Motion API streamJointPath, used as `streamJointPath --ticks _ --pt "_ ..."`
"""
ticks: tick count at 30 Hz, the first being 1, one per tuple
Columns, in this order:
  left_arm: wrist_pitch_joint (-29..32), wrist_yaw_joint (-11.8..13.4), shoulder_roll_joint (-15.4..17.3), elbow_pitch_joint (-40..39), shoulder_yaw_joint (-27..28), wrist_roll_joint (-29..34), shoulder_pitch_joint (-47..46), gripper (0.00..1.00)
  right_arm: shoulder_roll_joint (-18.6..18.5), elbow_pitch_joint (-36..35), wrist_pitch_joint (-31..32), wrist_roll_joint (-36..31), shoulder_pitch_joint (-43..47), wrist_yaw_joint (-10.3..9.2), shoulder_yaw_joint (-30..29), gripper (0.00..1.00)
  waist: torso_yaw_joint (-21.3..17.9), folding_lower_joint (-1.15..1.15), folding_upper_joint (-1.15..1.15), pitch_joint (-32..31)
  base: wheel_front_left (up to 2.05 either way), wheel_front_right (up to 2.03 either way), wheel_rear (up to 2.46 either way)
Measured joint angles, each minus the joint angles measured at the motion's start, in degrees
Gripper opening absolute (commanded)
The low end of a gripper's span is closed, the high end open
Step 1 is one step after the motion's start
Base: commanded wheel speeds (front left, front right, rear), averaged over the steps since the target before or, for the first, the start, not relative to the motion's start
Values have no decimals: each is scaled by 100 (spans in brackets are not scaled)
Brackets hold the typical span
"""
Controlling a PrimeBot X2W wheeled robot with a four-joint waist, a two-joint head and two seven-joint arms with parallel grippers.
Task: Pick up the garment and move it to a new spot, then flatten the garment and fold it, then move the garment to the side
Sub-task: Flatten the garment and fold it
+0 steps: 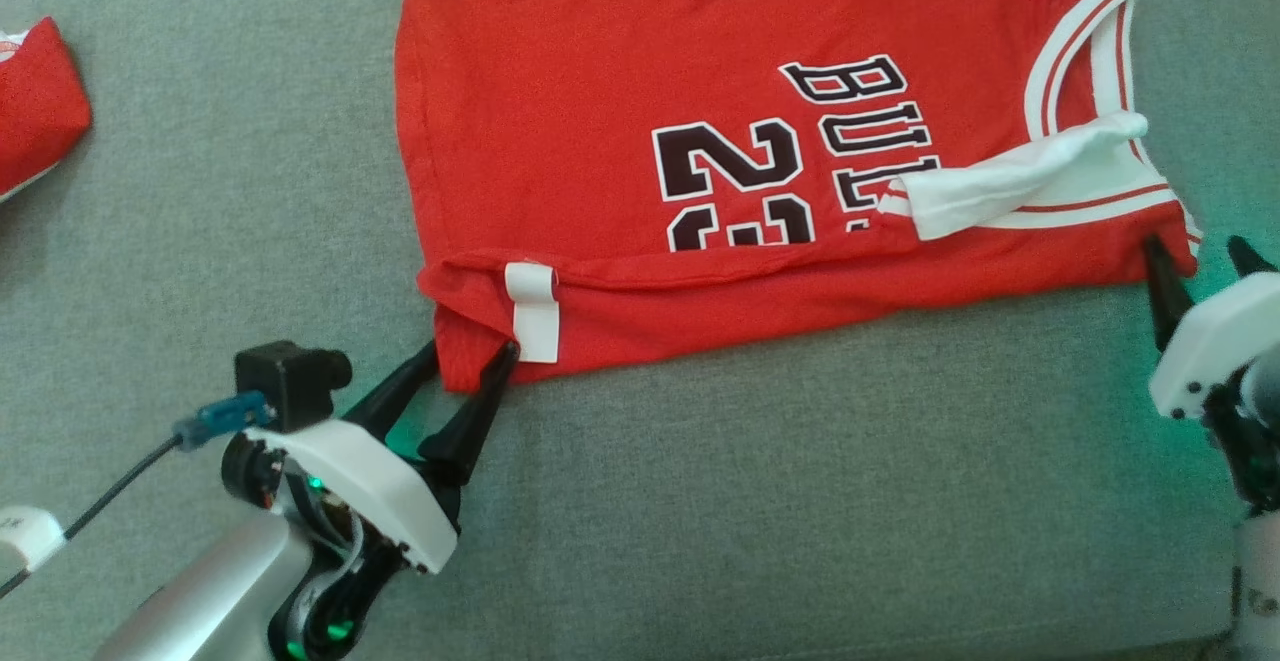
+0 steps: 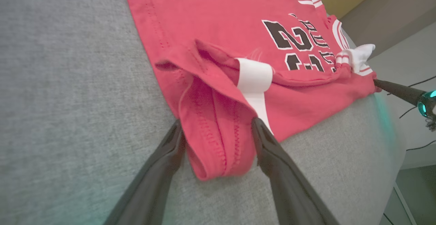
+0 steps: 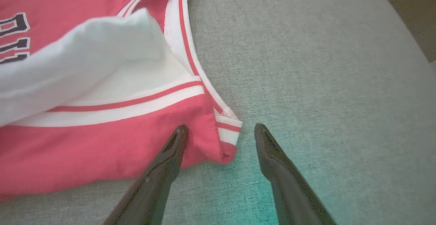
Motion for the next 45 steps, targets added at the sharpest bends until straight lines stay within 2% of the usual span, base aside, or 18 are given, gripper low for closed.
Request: streamJointPath --ticks 5,12,13,14,15,16,22,25,31,33,36,37,38,39,40,41,42,45 --pt "98 -58 -76 57 -90 19 -32 100 16 294 268 180 -181 0 199 100 4 0 0 16 0 0 0" --pt "149 -125 -118 148 -198 66 -130 100 -110 314 493 455 -201 0 370 100 38 -1 0 32 0 0 0" --pt "151 -155 -121 159 -207 67 -146 75 -133 319 519 513 -208 0 381 96 41 -1 0 35 0 0 0" --pt "151 -157 -129 178 -215 69 -158 48 -148 337 537 583 -217 0 380 75 44 -1 0 32 0 0 0" --pt "151 -159 -136 202 -226 78 -172 22 -154 370 545 657 -231 0 381 25 47 -1 0 24 0 0 0" --pt "152 -162 -137 257 -242 119 -201 0 -160 399 567 731 -250 0 394 0 51 -1 0 13 0 0 0" --pt "303 -411 -114 353 -283 -140 -179 0 -249 503 764 1182 -274 0 467 0 69 0 0 -188 0 0 0" --pt "389 -512 57 90 -276 -386 43 0 -448 349 1036 1536 -135 0 516 0 76 0 0 -335 0 0 0" --pt "609 -488 595 -760 -297 -768 799 0 -1204 -377 1873 2303 750 0 501 0 143 -1 0 -583 0 0 0" --pt "630 -398 677 -968 -347 -847 1048 0 -1429 -597 2139 2472 1152 0 476 0 187 -1 0 -611 0 0 0" --pt "606 -302 691 -1047 -409 -917 1322 0 -1564 -798 2329 2571 1601 1 391 0 220 -1 0 -605 0 0 0" --pt "603 -301 681 -1044 -441 -924 1368 0 -1594 -842 2342 2571 1692 0 387 4 228 -1 0 -590 0 0 0" --pt "602 -301 659 -1023 -468 -923 1391 9 -1613 -873 2358 2570 1755 0 387 46 236 -1 0 -575 0 0 0" --pt "588 -293 621 -973 -488 -918 1398 9 -1614 -899 2353 2560 1785 0 388 46 243 -1 0 -560 0 0 0" --pt "555 -272 575 -923 -489 -911 1397 38 -1614 -918 2339 2518 1799 0 394 92 247 -1 0 -545 0 0 0" --pt "534 -268 538 -855 -492 -888 1396 64 -1613 -921 2317 2463 1802 0 396 100 248 0 0 -535 0 0 0" --pt "492 -249 520 -780 -502 -851 1395 100 -1614 -921 2275 2408 1802 0 404 100 248 0 0 -536 0 0 0" --pt "420 -227 470 -693 -510 -789 1395 100 -1614 -985 2179 2359 1815 0 495 100 246 -1 0 -590 0 0 0"
